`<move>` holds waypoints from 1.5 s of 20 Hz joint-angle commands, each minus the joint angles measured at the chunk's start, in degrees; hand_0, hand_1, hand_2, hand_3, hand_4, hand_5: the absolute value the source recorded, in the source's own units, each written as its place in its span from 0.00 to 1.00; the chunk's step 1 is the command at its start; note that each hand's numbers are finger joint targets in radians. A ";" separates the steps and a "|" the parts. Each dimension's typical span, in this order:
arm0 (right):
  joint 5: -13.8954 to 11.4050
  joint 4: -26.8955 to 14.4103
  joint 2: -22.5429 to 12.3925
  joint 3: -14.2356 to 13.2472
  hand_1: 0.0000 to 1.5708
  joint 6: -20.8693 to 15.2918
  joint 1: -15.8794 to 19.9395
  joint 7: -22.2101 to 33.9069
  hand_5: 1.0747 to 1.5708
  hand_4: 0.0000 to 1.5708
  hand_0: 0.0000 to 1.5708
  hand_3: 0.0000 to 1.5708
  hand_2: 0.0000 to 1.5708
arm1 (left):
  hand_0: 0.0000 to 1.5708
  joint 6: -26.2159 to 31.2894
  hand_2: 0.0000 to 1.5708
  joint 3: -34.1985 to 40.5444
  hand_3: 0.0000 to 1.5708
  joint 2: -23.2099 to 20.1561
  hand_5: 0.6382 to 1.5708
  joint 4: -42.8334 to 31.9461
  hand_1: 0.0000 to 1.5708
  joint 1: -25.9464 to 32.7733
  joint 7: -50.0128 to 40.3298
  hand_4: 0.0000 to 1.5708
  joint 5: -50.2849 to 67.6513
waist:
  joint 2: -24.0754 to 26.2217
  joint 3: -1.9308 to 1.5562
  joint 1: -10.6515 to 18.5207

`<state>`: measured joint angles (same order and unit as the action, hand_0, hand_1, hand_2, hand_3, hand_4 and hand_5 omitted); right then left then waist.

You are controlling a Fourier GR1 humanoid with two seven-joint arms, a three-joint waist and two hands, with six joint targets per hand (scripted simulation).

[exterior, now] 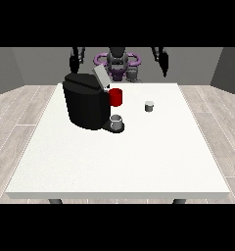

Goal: Insert the coffee pod into the coffee machine and close the lid

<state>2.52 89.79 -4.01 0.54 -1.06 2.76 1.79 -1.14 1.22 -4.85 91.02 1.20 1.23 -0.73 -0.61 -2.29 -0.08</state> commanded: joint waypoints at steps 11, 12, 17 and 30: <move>0.81 -1.78 0.05 -5.37 0.00 -2.44 -0.63 -8.37 1.00 0.12 0.00 0.00 0.00 | 0.00 3.03 0.00 -0.87 0.00 -4.47 1.00 -4.09 0.00 -3.53 8.91 0.00 -5.68 | -0.91 2.29 -3.13; -1.46 1.47 2.52 -1.86 0.00 -4.72 -1.84 -5.41 1.00 0.09 0.00 0.00 0.00 | 0.00 1.99 0.00 0.26 0.00 -5.10 1.00 -5.76 0.00 -5.31 7.46 0.00 -6.46 | 0.43 2.30 -4.85; -1.80 0.89 3.07 -0.10 0.00 -2.81 -3.14 -9.99 1.00 0.10 0.00 0.00 0.00 | 0.00 4.82 0.00 6.32 0.00 -9.70 1.00 -11.67 0.00 -14.73 -0.52 0.00 -2.97 | -3.10 2.30 -8.03; -1.71 4.03 3.43 1.71 0.00 -5.38 1.05 -4.34 1.00 0.16 0.00 0.00 0.00 | 0.00 7.87 0.00 8.78 0.00 -14.67 1.00 -34.31 0.00 -23.24 5.68 0.00 -6.73 | -8.33 2.32 -9.45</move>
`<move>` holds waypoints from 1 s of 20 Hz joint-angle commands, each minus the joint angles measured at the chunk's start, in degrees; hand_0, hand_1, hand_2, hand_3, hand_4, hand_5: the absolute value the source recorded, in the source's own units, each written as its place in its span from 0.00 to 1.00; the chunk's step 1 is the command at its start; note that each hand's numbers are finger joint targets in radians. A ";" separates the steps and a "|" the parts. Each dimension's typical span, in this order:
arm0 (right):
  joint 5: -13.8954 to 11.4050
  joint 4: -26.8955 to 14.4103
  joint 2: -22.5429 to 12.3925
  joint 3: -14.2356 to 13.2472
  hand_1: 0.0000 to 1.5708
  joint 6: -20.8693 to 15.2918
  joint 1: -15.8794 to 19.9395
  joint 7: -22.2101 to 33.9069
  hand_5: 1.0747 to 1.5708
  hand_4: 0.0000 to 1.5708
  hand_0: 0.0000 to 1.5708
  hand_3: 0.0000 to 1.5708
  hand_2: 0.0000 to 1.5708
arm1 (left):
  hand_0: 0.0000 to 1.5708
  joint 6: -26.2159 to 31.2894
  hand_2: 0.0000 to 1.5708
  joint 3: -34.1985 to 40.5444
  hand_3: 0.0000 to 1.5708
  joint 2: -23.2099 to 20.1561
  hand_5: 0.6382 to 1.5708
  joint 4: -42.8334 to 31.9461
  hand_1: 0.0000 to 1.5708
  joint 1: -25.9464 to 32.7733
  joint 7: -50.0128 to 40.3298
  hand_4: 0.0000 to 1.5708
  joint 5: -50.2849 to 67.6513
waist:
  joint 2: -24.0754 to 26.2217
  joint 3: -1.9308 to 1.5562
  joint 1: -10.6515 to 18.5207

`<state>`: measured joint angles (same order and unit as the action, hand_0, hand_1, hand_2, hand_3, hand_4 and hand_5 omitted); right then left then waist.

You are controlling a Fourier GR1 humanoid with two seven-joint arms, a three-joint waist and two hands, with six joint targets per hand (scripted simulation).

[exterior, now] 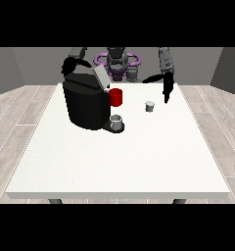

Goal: Insert the coffee pod into the coffee machine and close the lid

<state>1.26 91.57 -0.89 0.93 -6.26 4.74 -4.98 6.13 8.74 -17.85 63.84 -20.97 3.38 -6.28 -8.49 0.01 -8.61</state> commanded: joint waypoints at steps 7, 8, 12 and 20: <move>-1.66 -8.84 0.82 -0.21 0.00 -3.94 2.60 -2.82 1.00 0.25 0.00 0.00 0.00 | 0.00 -0.22 0.00 -4.00 0.00 -0.14 1.00 -8.34 0.00 -6.74 -2.93 0.00 -6.80 | -0.63 -0.02 2.60; 1.11 -5.61 -2.72 -3.40 0.00 0.60 4.99 2.05 1.00 0.24 0.00 0.00 0.00 | 0.00 -1.11 0.00 -2.20 0.00 -2.13 1.00 -11.63 0.00 -6.41 2.15 0.00 -7.26 | -3.27 0.01 0.57; -1.34 -7.09 -1.59 -2.49 0.00 -2.80 7.04 5.92 1.00 0.26 0.00 0.00 0.00 | 0.00 -1.25 0.29 -3.66 0.00 -1.26 1.00 -15.16 0.00 -7.19 3.46 0.00 -9.86 | -0.60 0.01 2.25; -4.32 -12.40 -0.10 -2.26 0.00 -5.91 9.13 3.20 1.00 0.23 0.00 0.00 0.00 | 0.39 -3.47 0.47 -6.55 0.30 -0.50 1.00 -19.36 0.39 -10.79 -0.62 0.00 -15.71 | -1.02 -0.01 2.74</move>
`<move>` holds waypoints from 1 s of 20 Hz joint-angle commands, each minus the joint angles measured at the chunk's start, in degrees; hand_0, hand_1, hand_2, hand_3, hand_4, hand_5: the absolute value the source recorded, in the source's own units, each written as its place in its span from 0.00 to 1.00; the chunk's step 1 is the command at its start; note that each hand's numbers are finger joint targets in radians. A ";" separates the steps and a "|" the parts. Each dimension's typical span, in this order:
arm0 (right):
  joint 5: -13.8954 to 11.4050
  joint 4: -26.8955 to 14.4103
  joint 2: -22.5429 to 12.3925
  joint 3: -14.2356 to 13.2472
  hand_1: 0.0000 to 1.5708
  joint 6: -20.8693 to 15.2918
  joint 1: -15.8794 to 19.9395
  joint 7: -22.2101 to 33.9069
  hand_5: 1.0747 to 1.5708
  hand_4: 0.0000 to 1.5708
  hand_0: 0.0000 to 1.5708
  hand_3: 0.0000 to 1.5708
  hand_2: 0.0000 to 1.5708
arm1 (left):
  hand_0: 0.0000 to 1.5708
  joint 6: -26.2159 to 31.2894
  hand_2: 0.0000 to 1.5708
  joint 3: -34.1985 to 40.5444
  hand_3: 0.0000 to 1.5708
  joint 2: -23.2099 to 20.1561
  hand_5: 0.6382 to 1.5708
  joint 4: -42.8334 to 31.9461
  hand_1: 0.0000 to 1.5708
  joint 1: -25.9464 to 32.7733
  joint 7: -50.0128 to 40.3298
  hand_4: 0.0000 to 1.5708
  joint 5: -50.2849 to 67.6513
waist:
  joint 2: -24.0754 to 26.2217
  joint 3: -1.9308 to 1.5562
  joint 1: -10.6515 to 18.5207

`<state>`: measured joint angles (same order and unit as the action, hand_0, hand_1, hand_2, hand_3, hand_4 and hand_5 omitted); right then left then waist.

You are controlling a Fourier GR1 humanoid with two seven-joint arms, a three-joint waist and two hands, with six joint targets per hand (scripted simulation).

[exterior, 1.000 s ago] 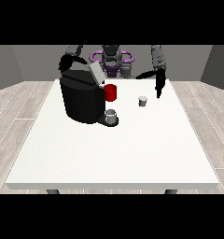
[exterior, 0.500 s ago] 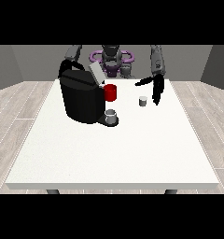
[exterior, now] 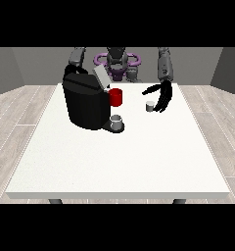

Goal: Insert the coffee pod into the coffee machine and close the lid

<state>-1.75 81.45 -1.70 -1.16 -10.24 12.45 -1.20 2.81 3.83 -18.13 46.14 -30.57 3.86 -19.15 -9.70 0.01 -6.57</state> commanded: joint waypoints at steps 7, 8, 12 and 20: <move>0.91 -0.12 0.59 0.07 0.00 0.63 1.89 0.03 1.00 0.30 0.00 0.00 0.00 | 0.35 -3.70 0.44 -2.38 0.29 -3.29 1.00 -7.46 0.35 -2.52 3.88 0.00 -8.43 | -1.88 0.00 -1.73; 0.24 0.84 -0.81 0.76 0.00 2.04 -0.77 0.15 1.00 0.29 0.00 0.00 0.00 | 0.39 -5.86 0.47 -2.27 0.31 -3.10 1.00 -8.45 0.39 -1.21 6.30 0.00 -9.09 | -2.00 0.01 -2.96; 0.59 -2.56 -1.16 -0.85 0.00 1.92 1.39 -2.04 1.00 0.33 0.00 0.00 0.00 | 0.46 -10.71 0.54 -2.77 0.39 0.60 1.00 -7.41 0.46 -4.13 3.40 0.10 -11.09 | -1.19 -0.01 -1.79; 1.49 -0.60 0.86 -0.60 0.00 0.65 1.20 -2.70 1.00 0.31 0.00 0.00 0.00 | 0.62 -17.57 0.69 -2.64 0.55 -0.30 1.00 -12.51 0.62 -3.09 11.13 0.21 -15.24 | -3.05 0.01 -2.40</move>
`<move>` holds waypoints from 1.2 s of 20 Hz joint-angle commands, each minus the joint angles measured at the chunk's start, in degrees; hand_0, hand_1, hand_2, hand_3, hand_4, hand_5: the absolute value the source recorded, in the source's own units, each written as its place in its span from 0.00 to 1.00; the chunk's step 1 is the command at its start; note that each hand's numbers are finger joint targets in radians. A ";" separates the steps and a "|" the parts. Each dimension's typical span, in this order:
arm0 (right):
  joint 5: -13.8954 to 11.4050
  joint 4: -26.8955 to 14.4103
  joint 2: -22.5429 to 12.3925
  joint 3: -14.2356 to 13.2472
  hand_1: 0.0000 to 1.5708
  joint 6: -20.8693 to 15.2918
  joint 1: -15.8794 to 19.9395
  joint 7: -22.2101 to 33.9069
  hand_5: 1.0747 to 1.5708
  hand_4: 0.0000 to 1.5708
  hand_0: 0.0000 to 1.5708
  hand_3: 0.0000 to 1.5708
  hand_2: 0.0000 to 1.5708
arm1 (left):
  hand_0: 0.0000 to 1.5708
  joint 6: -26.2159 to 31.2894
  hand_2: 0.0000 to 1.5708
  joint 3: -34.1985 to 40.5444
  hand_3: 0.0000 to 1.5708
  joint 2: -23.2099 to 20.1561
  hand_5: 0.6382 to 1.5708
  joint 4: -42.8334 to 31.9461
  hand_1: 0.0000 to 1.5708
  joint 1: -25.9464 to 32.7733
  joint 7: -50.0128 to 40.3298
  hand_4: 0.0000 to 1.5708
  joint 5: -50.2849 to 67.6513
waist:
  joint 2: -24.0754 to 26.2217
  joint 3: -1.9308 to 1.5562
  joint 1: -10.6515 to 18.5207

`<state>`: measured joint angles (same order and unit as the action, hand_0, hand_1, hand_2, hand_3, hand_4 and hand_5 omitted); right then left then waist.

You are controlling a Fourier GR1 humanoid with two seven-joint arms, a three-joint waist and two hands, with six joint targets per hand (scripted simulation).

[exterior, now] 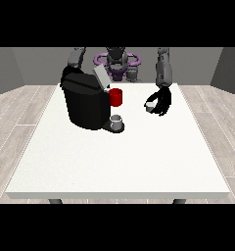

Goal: Insert the coffee pod into the coffee machine and close the lid

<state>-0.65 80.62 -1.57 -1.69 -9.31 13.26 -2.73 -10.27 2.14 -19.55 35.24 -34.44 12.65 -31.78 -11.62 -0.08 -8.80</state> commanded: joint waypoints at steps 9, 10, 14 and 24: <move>1.39 0.57 -0.27 -0.08 0.00 0.73 -0.28 2.91 1.00 0.26 0.00 0.00 0.00 | 0.81 -0.07 0.89 -0.45 0.87 -2.39 1.00 -4.18 0.81 -2.56 4.43 0.32 -4.32 | 0.78 0.10 -0.49; 0.76 0.33 -0.02 0.27 0.00 0.48 -2.26 1.30 1.00 0.25 0.00 0.00 0.00 | 0.84 0.10 0.91 -0.83 0.90 -0.73 1.00 -4.32 0.84 -2.32 2.85 0.35 -4.62 | 2.17 0.10 -0.76; 1.95 -2.75 0.89 -1.22 0.00 -0.50 -0.23 2.09 1.00 0.27 0.00 0.00 0.00 | 0.92 5.49 0.92 -1.93 0.88 -0.46 1.00 -0.54 0.92 -5.37 5.05 0.40 -3.70 | 4.66 0.08 1.26; 0.93 -6.12 0.76 0.00 0.00 0.79 0.09 -0.78 1.00 0.28 0.00 0.00 0.00 | 0.79 14.00 0.84 -0.56 0.82 -2.85 1.00 2.18 0.79 -13.99 1.21 0.36 -3.48 | 4.44 0.08 -0.28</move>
<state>1.25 74.23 -1.49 -2.96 -8.06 13.13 -3.26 2.26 0.80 -21.44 37.13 -47.07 13.20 -35.11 -6.36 -0.02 -8.41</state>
